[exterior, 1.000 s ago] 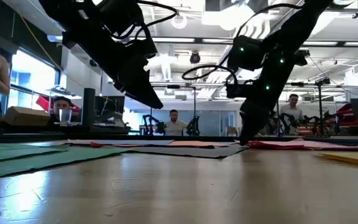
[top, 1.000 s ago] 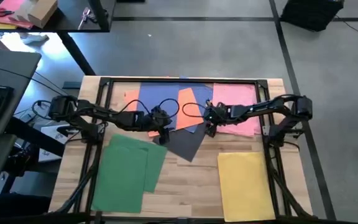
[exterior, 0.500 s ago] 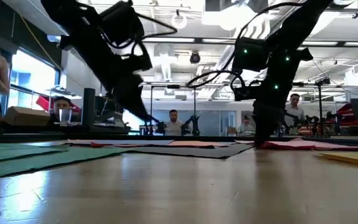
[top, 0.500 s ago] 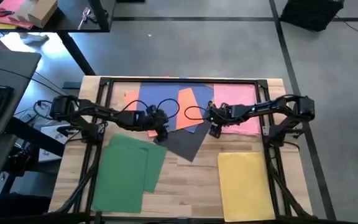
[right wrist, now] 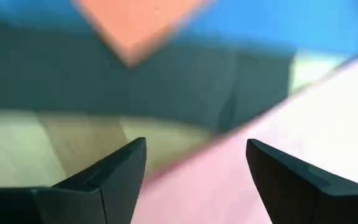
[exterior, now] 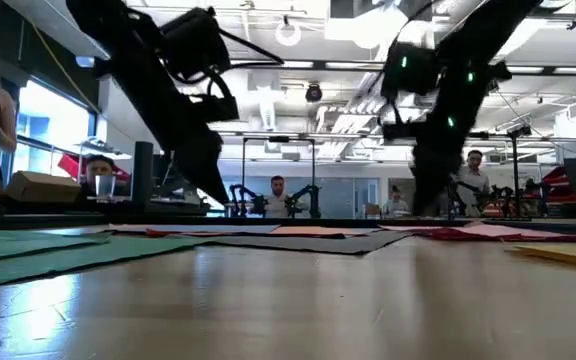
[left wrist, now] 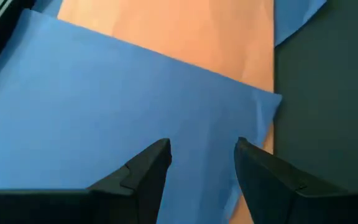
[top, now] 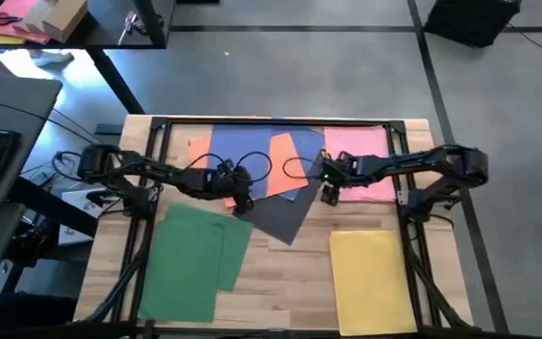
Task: Organize paper
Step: Stack the pink paper on top of the other pink paper to the top right of the table, then move the blue paper to the bottom middle of the table
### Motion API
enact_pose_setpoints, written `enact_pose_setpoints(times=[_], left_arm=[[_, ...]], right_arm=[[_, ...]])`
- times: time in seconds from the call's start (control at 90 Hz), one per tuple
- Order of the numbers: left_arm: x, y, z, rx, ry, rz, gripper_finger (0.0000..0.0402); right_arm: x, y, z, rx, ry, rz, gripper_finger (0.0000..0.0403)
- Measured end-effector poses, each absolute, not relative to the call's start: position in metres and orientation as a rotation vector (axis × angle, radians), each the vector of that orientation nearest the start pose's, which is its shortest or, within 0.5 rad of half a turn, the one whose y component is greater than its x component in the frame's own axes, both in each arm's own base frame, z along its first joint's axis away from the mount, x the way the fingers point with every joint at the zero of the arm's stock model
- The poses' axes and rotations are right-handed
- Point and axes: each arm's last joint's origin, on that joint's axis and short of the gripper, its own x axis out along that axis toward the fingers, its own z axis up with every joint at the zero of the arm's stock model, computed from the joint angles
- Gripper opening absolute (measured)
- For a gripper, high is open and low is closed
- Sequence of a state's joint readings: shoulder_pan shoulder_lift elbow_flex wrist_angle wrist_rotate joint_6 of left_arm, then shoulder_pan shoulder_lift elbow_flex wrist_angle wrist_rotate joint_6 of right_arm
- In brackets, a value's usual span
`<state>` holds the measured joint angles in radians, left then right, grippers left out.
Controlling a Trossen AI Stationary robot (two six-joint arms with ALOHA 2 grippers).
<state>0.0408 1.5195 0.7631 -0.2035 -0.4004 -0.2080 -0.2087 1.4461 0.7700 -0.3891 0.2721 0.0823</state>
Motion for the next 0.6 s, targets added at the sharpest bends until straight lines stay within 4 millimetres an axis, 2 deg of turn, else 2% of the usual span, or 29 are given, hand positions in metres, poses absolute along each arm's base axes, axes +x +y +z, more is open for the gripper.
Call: enact_pose_setpoints(times=[0.089,0.167,0.289,0.411,0.5,0.6], left_arm=[[0.271,0.020,0.180,-0.026,0.877,0.495,0.0168],[0.260,0.020,0.182,-0.036,0.875,0.490,0.0168],[0.239,0.030,0.174,-0.167,0.820,0.489,0.0168],[0.231,0.040,0.160,-0.289,0.712,0.486,0.0168],[0.226,0.045,0.149,-0.297,0.733,0.551,0.0168],[0.218,0.047,0.137,-0.286,0.808,0.604,0.0168]], right_arm=[[0.264,-0.055,0.193,0.001,0.872,-0.408,0.0261],[0.270,-0.048,0.194,-0.070,0.799,-0.350,0.0260],[0.282,-0.042,0.176,-0.152,0.796,-0.294,0.0260],[0.295,-0.036,0.153,-0.223,0.829,-0.243,0.0260],[0.304,-0.031,0.140,-0.257,0.835,-0.213,0.0260],[0.318,-0.024,0.135,-0.270,0.803,-0.191,0.0260]])
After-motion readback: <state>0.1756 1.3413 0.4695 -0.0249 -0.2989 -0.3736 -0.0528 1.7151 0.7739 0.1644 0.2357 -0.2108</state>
